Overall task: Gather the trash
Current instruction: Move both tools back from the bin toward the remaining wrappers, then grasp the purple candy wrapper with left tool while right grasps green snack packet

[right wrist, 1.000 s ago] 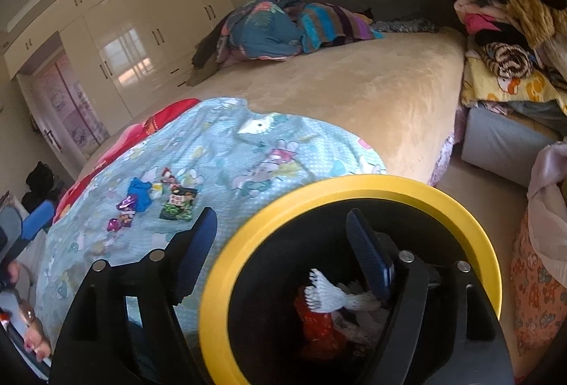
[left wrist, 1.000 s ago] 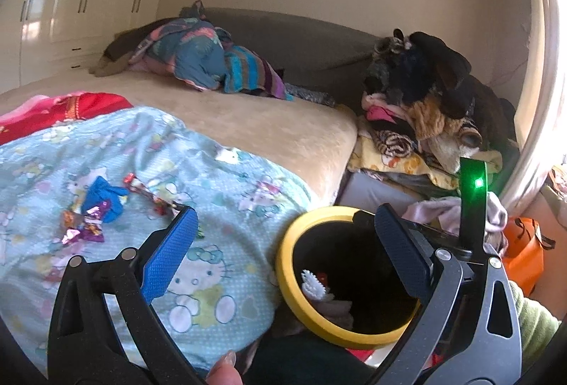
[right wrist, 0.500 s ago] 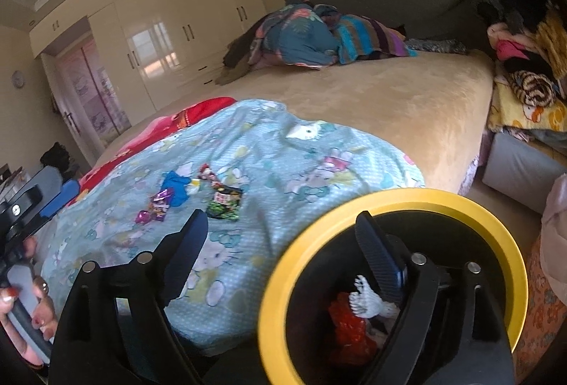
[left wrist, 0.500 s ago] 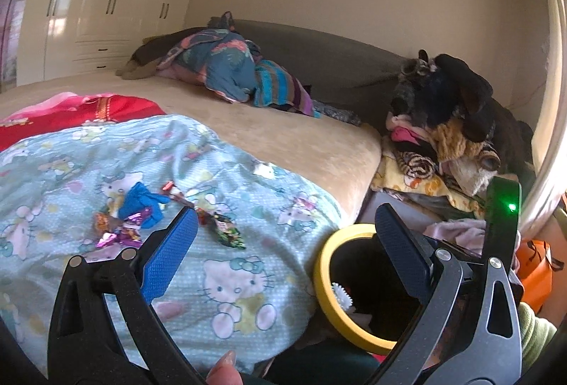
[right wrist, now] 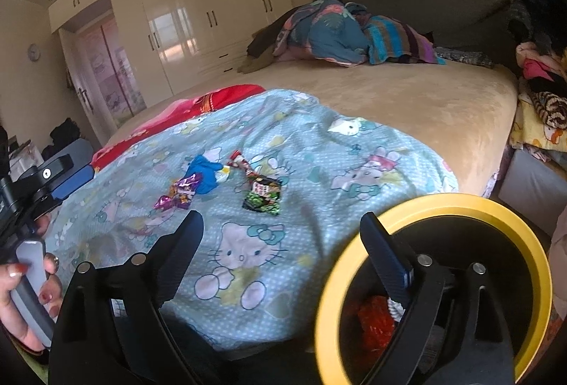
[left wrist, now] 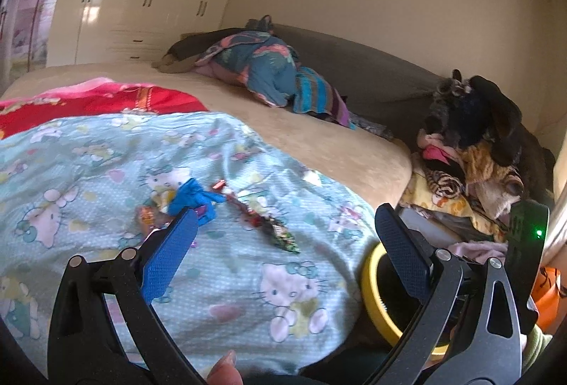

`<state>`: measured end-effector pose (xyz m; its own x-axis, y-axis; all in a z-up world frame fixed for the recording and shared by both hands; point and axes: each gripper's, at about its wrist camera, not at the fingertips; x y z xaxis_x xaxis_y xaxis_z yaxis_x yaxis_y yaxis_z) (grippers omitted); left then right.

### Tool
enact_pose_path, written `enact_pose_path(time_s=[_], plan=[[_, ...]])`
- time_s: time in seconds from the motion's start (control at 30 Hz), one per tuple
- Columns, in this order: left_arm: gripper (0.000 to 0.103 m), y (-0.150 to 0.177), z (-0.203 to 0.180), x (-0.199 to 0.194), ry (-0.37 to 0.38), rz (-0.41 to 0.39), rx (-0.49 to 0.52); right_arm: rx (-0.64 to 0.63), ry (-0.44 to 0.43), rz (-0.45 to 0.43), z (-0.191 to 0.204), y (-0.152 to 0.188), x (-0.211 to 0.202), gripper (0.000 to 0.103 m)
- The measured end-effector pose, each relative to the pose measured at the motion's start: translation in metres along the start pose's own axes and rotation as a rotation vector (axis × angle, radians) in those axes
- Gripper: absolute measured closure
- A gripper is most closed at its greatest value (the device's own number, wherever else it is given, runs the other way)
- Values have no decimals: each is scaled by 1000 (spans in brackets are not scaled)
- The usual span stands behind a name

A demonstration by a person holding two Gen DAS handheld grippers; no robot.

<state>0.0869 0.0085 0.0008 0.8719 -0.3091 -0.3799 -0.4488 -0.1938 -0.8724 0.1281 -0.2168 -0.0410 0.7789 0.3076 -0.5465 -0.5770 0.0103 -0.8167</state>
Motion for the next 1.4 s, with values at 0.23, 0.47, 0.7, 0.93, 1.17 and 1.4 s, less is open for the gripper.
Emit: enact_pose_path(time_s=[0.23,0.47,0.7,0.93,1.17,1.4], plan=[[11,3,34,1,-58,6,-51,-35,-10,22,20,1,22,15],[11,7,59,6,-100,25,-78,-47,5,29,31,-4,51,15],[11,11,80,22,-132,73,-34,-37,25,67,33,-7,90,15],[20,15,83,50,-136,162,47,-25,39,121,31,-10,134,15],[36,19,83,85,-155,255,131,-40,39,183,31,-6,169,18],[48,16,87,116,-191,302,170,-2,44,203,26,-4,189,23]])
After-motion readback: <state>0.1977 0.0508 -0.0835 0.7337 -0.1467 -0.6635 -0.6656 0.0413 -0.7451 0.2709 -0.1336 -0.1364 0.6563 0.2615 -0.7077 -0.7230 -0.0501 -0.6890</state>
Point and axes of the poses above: each gripper's, at about its wrist camera, not at the fingertips, and x roughly the way its jaws point, z to its left, y to its underside, and after that the axes turned 3 degrees about y, right-handed
